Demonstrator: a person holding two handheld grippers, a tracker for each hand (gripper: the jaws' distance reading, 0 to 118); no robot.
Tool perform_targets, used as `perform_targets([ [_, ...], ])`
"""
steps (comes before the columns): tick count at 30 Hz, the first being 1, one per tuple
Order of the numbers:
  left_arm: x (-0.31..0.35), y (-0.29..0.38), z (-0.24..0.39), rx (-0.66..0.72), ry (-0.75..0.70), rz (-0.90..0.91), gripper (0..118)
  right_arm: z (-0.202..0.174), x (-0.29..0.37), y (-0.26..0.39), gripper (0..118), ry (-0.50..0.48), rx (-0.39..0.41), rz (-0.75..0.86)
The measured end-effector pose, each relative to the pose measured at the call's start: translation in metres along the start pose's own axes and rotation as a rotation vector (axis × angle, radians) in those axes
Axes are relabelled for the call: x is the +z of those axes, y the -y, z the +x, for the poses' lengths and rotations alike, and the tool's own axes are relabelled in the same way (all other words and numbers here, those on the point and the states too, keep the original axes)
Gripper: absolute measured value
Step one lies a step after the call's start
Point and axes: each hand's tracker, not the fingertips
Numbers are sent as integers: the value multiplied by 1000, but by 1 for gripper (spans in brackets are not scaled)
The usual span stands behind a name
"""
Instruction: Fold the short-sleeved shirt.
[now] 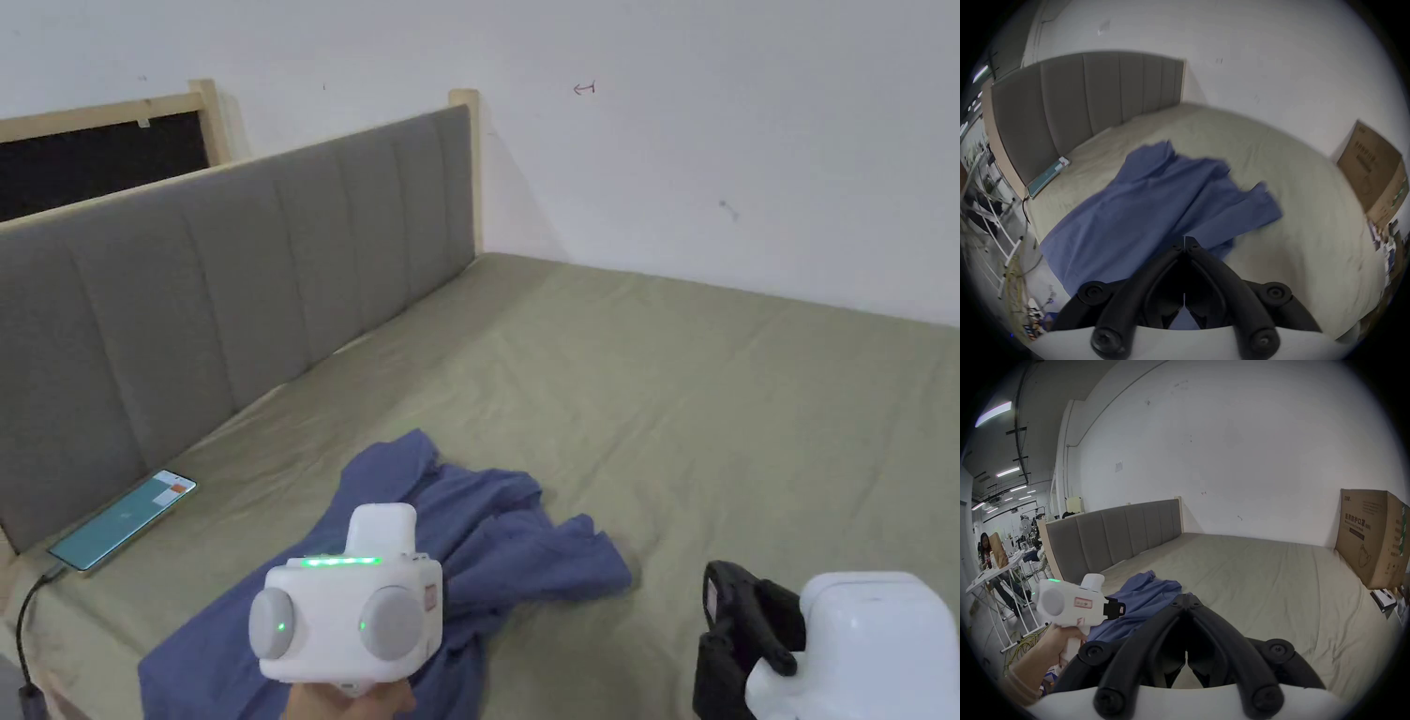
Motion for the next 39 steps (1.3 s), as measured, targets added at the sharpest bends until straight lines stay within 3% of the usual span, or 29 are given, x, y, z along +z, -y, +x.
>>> perform_targets([
  [1, -6, -1, 2, -44, -29, -10, 1, 2, -3, 2, 0, 11, -12, -17],
  [2, -10, -2, 4, -81, -25, 10, 14, 3, -5, 3, 0, 11, -22, -27],
  [3, -9, 1, 3, -98, 33, -2, 37, 6, -7, 4, 0, 4, -34, -36],
  [4, -11, -4, 5, -99, 68, -30, 74, 8, -8, 6, 0, 0, -45, -43],
  [5, -14, -7, 8, -112, 93, -41, 99, 9, -9, 6, 0, -1, -55, -50],
  [6, -18, -10, 11, -131, 122, -45, 111, 9, -11, 7, 0, -5, -65, -59],
  [7, -19, -9, 7, -136, 110, -33, 112, 9, -12, 9, 0, -9, -69, -65],
  [10, -35, -20, 17, -211, -3, -34, 112, 4, -14, 14, 0, -20, -38, -93],
  [14, -58, -17, 17, -222, 6, -100, 112, 1, -19, 20, 0, -18, -9, -117],
  [19, -103, 6, 7, -60, 31, -201, 109, 6, -26, 26, 0, -27, -28, -167],
  [20, -96, 4, 6, -60, 31, -152, 104, 7, -26, 27, 0, -25, -22, -172],
  [22, -87, -5, 8, -95, 28, -183, 81, 11, -26, 29, 0, -18, -16, -171],
  [24, -81, -9, 2, -70, 29, -162, 76, 16, -29, 29, 0, 0, -40, -184],
  [26, -77, -12, -6, -25, 1, -143, 40, 21, -30, 30, 0, 0, -84, -195],
  [27, -79, -14, -11, 3, -25, -147, 16, 23, -28, 30, 0, -4, -97, -198],
  [28, -79, -15, -17, 41, -19, -169, 7, 25, -26, 30, 0, -1, -98, -198],
  [29, -78, -19, -24, 117, 50, -190, 7, 27, -24, 29, 0, 4, -99, -196],
  [33, -64, -35, -27, 190, 67, -222, 7, 41, -13, 20, 0, 50, -93, -163],
  [39, -19, -50, -29, 314, 232, -141, 7, 77, 11, 3, 0, 132, -156, -78],
])
